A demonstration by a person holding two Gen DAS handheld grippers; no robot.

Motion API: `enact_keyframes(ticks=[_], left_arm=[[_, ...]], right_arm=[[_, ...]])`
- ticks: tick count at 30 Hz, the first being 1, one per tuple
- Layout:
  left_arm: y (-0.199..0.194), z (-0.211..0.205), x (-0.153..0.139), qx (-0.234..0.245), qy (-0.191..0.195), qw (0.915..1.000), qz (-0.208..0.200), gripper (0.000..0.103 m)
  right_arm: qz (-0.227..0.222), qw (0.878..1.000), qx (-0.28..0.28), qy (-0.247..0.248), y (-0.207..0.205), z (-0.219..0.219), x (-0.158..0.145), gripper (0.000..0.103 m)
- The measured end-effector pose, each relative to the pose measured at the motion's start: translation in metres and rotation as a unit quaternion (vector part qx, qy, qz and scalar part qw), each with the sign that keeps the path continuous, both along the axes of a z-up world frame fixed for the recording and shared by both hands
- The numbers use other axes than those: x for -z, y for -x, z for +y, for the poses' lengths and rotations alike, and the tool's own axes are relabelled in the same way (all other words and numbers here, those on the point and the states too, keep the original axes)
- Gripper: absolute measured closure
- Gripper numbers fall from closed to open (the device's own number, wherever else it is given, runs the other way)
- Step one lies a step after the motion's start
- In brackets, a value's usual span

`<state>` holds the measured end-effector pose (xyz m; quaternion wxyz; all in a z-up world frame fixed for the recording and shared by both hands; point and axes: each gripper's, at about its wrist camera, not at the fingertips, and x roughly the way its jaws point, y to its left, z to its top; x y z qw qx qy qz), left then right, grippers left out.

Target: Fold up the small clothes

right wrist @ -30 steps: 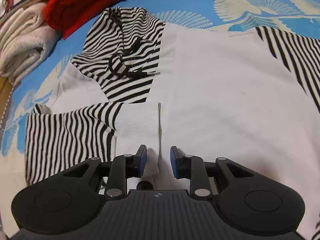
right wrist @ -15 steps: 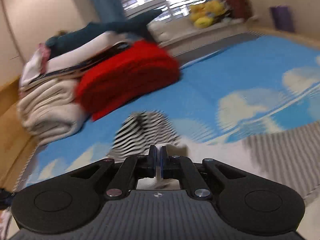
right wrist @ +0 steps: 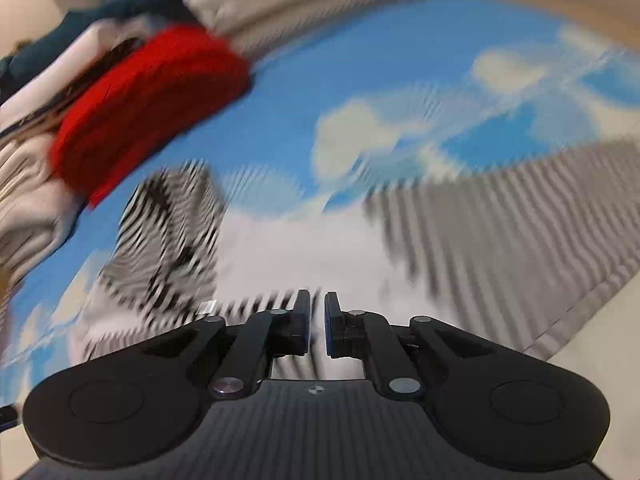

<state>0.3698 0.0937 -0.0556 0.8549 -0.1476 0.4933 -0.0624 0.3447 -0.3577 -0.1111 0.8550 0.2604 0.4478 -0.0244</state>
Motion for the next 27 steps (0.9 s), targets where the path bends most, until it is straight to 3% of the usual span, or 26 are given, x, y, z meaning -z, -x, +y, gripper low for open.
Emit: enact_keyframes(ticks=[2, 4, 8, 9, 10, 13, 19, 27], left_arm=[[0.0, -0.015, 0.013, 0.019, 0.005, 0.9996, 0.019, 0.063], [0.0, -0.026, 0.029, 0.036, -0.009, 0.9987, 0.036, 0.063], [0.002, -0.038, 0.079, 0.046, -0.067, 0.9916, 0.101, 0.062], [0.005, -0.04, 0.081, 0.049, -0.074, 0.9921, 0.089, 0.062], [0.005, -0.043, 0.078, 0.049, -0.082, 0.9916, 0.087, 0.061], [0.01, -0.05, 0.063, 0.044, -0.087, 0.9928, 0.07, 0.061], [0.017, -0.076, 0.033, 0.067, -0.129, 0.9894, 0.006, 0.06], [0.016, -0.085, 0.024, 0.077, -0.123, 0.9894, -0.003, 0.06]], right_arm=[[0.067, 0.997, -0.013, 0.019, -0.007, 0.003, 0.02, 0.081], [0.112, 0.993, -0.011, 0.047, -0.008, 0.002, 0.035, 0.082], [0.082, 0.996, 0.006, 0.03, -0.005, -0.004, 0.023, 0.081], [0.069, 0.997, 0.003, 0.029, -0.004, -0.003, 0.019, 0.081], [0.066, 0.997, 0.001, 0.025, -0.002, -0.003, 0.021, 0.08], [0.116, 0.993, -0.002, 0.03, -0.004, -0.004, 0.039, 0.079], [0.057, 0.997, -0.004, 0.058, 0.003, -0.006, 0.004, 0.078], [0.029, 0.998, 0.012, 0.06, 0.012, -0.026, -0.018, 0.077]])
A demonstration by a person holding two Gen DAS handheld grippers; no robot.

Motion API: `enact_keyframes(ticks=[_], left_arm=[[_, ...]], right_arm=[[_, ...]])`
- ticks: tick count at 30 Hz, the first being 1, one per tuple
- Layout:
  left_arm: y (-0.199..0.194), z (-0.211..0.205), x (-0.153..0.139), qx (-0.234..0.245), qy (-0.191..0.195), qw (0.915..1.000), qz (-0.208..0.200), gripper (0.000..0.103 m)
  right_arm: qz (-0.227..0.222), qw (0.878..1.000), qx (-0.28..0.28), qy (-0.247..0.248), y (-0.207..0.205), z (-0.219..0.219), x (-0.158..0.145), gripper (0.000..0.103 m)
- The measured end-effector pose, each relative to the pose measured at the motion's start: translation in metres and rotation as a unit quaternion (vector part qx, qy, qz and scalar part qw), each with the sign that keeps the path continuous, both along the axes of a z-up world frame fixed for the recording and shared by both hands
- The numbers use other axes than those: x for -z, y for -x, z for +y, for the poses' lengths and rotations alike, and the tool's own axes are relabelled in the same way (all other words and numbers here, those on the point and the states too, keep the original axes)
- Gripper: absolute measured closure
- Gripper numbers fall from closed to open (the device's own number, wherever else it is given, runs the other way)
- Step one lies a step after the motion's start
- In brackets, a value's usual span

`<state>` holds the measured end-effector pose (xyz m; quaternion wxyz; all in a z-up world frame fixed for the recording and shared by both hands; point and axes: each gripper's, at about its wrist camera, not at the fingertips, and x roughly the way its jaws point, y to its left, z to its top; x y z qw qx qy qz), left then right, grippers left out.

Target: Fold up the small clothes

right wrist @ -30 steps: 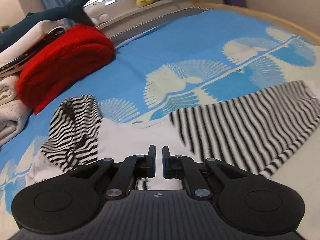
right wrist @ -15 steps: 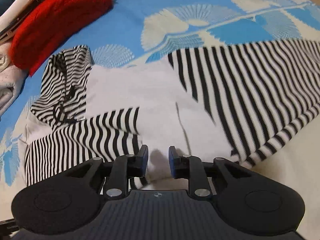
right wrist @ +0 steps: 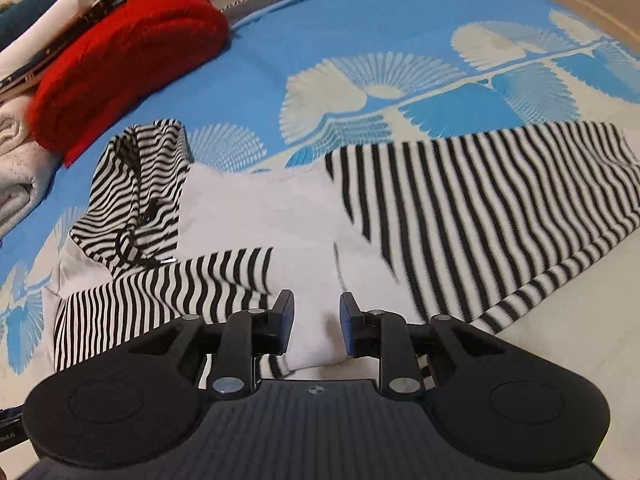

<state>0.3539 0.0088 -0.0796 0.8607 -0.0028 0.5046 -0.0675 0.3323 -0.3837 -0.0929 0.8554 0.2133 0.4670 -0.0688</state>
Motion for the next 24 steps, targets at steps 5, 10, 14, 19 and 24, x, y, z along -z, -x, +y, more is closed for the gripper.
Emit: enact_keyframes(ticks=[5, 10, 14, 19, 24], left_arm=[[0.002, 0.004, -0.005, 0.001, 0.006, 1.0, -0.005, 0.059], [0.002, 0.004, -0.008, 0.0, 0.01, 0.9999, -0.007, 0.059], [0.001, 0.002, -0.012, 0.004, 0.017, 0.9998, -0.008, 0.059], [0.003, 0.002, -0.019, 0.01, 0.025, 0.9995, -0.013, 0.059], [0.002, 0.008, -0.019, 0.009, 0.027, 0.9995, -0.012, 0.059]], right_arm=[[-0.009, 1.0, 0.022, 0.004, 0.007, -0.022, -0.003, 0.077], [-0.006, 0.999, 0.046, 0.007, 0.011, -0.043, 0.0, 0.077], [-0.013, 0.999, 0.051, 0.005, 0.012, -0.054, -0.003, 0.077], [-0.037, 0.996, 0.073, 0.033, 0.016, -0.091, -0.014, 0.077], [-0.042, 0.983, 0.177, 0.026, 0.037, -0.167, -0.008, 0.077]])
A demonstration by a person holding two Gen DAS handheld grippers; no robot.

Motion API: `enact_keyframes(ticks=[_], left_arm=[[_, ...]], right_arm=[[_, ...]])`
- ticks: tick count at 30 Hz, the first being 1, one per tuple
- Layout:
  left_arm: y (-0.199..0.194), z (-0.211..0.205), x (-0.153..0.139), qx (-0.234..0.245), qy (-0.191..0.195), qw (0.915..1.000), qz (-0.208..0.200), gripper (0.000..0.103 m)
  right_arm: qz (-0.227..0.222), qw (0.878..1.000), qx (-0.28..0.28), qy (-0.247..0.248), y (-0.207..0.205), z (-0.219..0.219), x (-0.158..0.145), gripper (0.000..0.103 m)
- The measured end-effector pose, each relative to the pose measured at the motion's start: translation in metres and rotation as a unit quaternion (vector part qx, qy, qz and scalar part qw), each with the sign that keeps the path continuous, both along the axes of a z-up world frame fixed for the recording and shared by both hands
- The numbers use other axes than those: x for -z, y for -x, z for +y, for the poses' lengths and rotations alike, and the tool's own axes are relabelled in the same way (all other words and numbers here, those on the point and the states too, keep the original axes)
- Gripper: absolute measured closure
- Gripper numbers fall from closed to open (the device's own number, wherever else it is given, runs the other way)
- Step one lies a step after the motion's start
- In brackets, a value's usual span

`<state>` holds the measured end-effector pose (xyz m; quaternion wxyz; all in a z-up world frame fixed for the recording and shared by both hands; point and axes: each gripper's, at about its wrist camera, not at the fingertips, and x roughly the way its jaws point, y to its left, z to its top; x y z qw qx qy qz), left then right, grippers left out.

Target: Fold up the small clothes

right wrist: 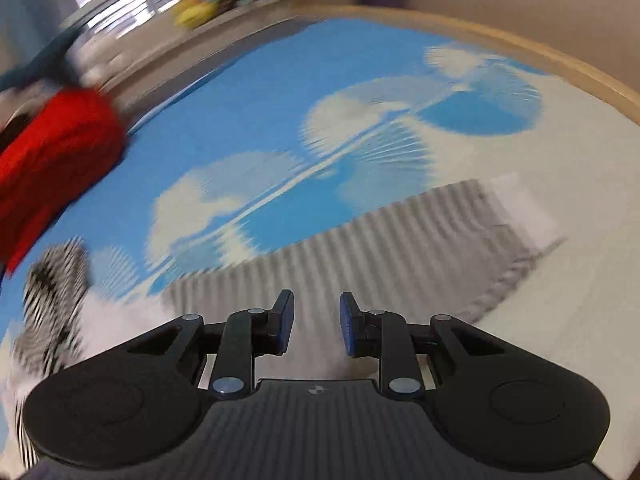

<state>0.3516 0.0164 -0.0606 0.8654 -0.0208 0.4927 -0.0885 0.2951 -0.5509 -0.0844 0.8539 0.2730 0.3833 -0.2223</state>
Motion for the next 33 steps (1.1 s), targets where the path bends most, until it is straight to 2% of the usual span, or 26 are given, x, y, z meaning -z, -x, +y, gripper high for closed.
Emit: enact_keyframes(ticks=[5, 8, 10, 14, 19, 21, 22, 25, 28, 31, 33], left_arm=[[-0.004, 0.007, 0.002, -0.006, -0.001, 1.0, 0.005, 0.059], [-0.005, 0.01, 0.0, -0.01, 0.002, 0.9999, 0.003, 0.059], [-0.005, 0.01, 0.0, -0.011, 0.002, 0.9999, 0.002, 0.059], [-0.006, 0.011, 0.001, -0.012, 0.0, 0.9999, 0.005, 0.059], [-0.005, 0.015, -0.001, -0.016, 0.004, 0.9999, 0.002, 0.059], [-0.005, 0.017, -0.002, -0.018, 0.004, 0.9998, 0.001, 0.059], [-0.005, 0.019, -0.003, -0.02, 0.005, 0.9998, 0.0, 0.059], [-0.006, 0.026, -0.006, -0.028, 0.007, 0.9996, -0.003, 0.059], [-0.007, 0.033, -0.011, -0.039, 0.012, 0.9992, -0.008, 0.059], [-0.008, 0.044, -0.018, -0.052, 0.019, 0.9984, -0.015, 0.059], [-0.01, 0.053, -0.022, -0.064, 0.024, 0.9975, -0.018, 0.059]], right_arm=[[0.006, 0.994, 0.097, -0.057, 0.023, -0.064, 0.033, 0.077], [0.009, 0.984, 0.142, -0.109, 0.032, -0.084, 0.057, 0.077], [0.011, 0.978, 0.167, -0.126, 0.035, -0.091, 0.067, 0.077], [0.014, 0.972, 0.192, -0.137, 0.036, -0.096, 0.08, 0.077], [-0.002, 0.969, 0.212, -0.123, 0.032, -0.1, 0.085, 0.077], [-0.011, 0.972, 0.212, -0.102, 0.029, -0.096, 0.081, 0.091], [-0.011, 0.975, 0.204, -0.085, 0.028, -0.094, 0.078, 0.099], [-0.014, 0.987, 0.162, 0.017, 0.009, -0.067, 0.05, 0.099], [-0.059, 0.987, 0.086, 0.12, -0.017, -0.009, 0.001, 0.099], [-0.135, 0.971, -0.036, 0.196, -0.033, 0.087, -0.051, 0.099], [-0.202, 0.947, -0.162, 0.192, -0.033, 0.171, -0.076, 0.099]])
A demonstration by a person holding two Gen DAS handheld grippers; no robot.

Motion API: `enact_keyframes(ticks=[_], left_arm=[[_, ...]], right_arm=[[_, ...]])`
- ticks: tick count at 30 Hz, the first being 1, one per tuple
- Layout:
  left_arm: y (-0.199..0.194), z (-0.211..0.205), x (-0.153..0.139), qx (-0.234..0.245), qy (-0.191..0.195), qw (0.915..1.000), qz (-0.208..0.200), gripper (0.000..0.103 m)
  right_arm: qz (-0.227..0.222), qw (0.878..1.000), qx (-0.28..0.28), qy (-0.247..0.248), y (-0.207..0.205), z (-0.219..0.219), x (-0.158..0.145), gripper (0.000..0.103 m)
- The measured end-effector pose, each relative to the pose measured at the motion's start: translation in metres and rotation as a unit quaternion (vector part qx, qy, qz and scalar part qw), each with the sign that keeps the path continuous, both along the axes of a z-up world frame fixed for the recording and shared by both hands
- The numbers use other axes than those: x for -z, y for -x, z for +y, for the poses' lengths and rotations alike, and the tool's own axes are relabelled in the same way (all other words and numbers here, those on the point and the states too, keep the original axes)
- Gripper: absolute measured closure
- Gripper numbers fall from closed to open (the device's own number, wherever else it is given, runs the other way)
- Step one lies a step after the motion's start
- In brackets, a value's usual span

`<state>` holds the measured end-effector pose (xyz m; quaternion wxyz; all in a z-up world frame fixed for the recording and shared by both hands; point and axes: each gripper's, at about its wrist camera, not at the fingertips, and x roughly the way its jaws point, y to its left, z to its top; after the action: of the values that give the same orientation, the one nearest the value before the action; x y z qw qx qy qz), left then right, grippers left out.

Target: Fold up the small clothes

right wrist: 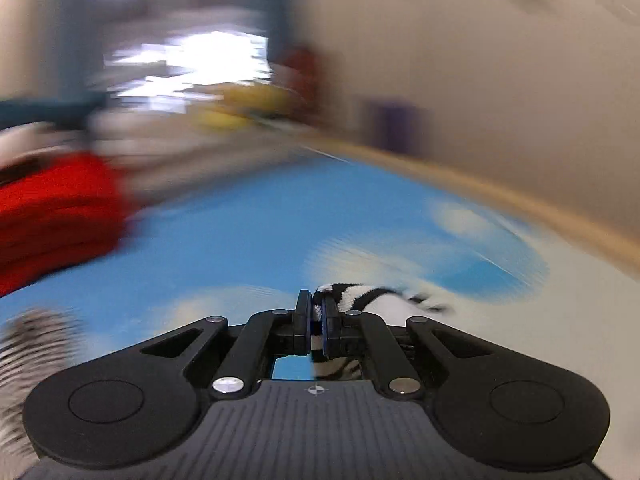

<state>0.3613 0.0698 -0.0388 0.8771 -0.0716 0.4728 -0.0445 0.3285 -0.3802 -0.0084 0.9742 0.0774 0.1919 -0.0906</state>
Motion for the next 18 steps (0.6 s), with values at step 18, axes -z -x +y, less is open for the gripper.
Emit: enact_keyframes(ticks=[18], left_arm=[[-0.01, 0.05, 0.013, -0.052, 0.087, 0.9942, 0.035, 0.081]], right_arm=[[0.205, 0.938, -0.18, -0.214, 0.018, 0.128, 0.013, 0.082]])
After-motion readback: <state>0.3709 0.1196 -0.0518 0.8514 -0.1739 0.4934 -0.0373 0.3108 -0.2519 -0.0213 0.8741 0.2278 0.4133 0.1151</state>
